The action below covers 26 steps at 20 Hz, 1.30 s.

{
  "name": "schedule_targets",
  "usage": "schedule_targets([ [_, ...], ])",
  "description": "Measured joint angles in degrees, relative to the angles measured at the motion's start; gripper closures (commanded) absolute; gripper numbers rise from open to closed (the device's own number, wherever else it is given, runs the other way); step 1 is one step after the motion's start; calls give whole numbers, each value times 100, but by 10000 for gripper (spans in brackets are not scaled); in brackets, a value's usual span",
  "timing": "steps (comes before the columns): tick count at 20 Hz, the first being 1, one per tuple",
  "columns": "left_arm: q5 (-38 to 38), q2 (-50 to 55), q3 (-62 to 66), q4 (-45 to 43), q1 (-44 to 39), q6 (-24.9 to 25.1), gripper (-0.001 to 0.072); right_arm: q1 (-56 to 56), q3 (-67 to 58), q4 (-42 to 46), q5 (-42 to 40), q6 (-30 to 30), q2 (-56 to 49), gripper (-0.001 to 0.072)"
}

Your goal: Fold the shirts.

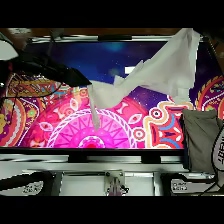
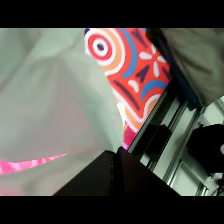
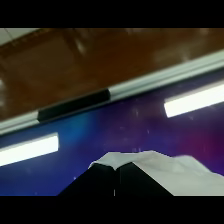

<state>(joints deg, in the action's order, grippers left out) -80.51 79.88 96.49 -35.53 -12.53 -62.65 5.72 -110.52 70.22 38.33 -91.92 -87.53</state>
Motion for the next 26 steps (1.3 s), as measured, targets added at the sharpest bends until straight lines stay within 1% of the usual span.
schedule_targets([
  [2, 28, -44, 127, 304, -85, 90, 665, 17, -140, -195, 105, 205, -52, 651],
  [4, 55, -35, 146, 472, -337, 144, 665, 13, -212, -168, 717, 328, -72, 651],
  [6, 76, 35, 79, 588, -758, 181, 665, 9, -247, 339, 1735, 299, -90, 650],
  [8, 118, 184, -4, 634, -1285, 195, 665, 39, -267, 1220, 2806, 107, -114, 650],
  [9, 184, 284, -26, 678, -1563, 201, 664, 81, -269, 1679, 3300, -4, -129, 611],
  [10, 308, 420, -48, 693, -1880, 203, 662, 140, -273, 2011, 3672, -109, -136, 413],
  [11, 455, 562, -61, 695, -2159, 205, 568, 221, -280, 2277, 3974, -232, -138, 159],
  [12, 640, 728, -68, 708, -2441, 208, 211, 308, -280, 2389, 4199, -341, -142, 141],
  [13, 787, 879, -70, 726, -2647, 205, -13, 396, -280, 2404, 4406, -415, -149, 142],
  [15, 975, 1134, -68, 708, -2848, 114, -11, 520, -280, 2122, 4715, -487, -146, 142],
  [17, 885, 1261, -26, 612, -2697, -70, -9, 605, -280, 1843, 4996, -485, -146, 142],
  [19, 695, 1322, 79, 393, -2188, -350, -5, 636, -280, 1659, 5318, -435, -146, 142],
  [22, 483, 1414, 166, -15, -1139, -699, -4, 520, -275, 1349, 5816, -236, -146, 142],
  [24, 363, 1528, 164, -468, -540, -861, -6, 380, -203, 1073, 6081, -81, -144, 141],
  [26, 229, 1692, 96, -824, -114, -940, -7, 208, 35, 758, 6242, 22, -144, 142],
])
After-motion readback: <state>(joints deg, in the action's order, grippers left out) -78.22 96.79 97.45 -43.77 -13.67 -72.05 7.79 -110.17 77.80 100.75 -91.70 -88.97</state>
